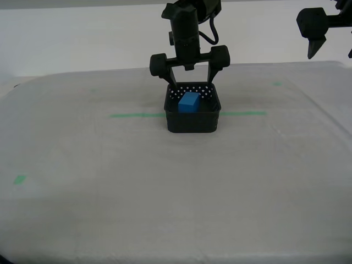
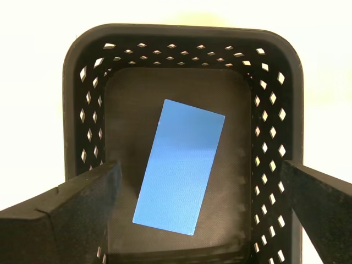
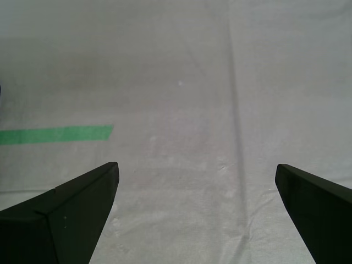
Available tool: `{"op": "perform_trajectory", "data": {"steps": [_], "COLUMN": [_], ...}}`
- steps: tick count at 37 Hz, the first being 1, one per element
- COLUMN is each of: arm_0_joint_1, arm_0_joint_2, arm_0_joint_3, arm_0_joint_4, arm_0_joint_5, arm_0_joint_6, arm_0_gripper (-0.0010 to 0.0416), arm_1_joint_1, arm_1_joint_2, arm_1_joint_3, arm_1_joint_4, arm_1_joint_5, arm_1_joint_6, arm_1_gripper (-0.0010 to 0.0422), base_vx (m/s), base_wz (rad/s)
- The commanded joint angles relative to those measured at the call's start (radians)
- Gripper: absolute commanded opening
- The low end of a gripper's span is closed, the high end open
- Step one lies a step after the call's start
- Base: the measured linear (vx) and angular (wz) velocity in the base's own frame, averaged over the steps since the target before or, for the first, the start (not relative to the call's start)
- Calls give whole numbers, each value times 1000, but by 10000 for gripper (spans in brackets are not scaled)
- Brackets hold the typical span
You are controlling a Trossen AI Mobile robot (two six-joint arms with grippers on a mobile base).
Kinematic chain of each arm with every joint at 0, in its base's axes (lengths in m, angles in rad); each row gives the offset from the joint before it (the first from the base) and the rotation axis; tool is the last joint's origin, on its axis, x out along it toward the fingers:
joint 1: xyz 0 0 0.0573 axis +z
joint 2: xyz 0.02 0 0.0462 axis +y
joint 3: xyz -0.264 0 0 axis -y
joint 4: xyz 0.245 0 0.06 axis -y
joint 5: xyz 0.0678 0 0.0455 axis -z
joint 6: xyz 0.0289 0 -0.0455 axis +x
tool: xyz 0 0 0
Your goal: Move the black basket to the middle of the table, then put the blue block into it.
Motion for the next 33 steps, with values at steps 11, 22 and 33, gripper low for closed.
{"op": "perform_trajectory", "data": {"steps": [11,22,33], "arm_0_joint_1": [0,0,0], "arm_0_joint_2": [0,0,0], "arm_0_joint_3": [0,0,0], "arm_0_joint_4": [0,0,-1], "arm_0_joint_5": [3,3,3], "arm_0_joint_6": [0,0,0], "arm_0_gripper": [399,399,399], "arm_1_joint_1": [-1,-2,3], "arm_1_joint_2": [0,-26,-75], "arm_1_joint_3": [1,1,1], "arm_1_joint_4": [-33,-44,-82], "arm_1_joint_5": [3,5,0], "arm_1_joint_6": [8,60,93], "arm_1_gripper": [403,401,401], "base_vx": [0,0,0], "base_wz": [0,0,0]}}
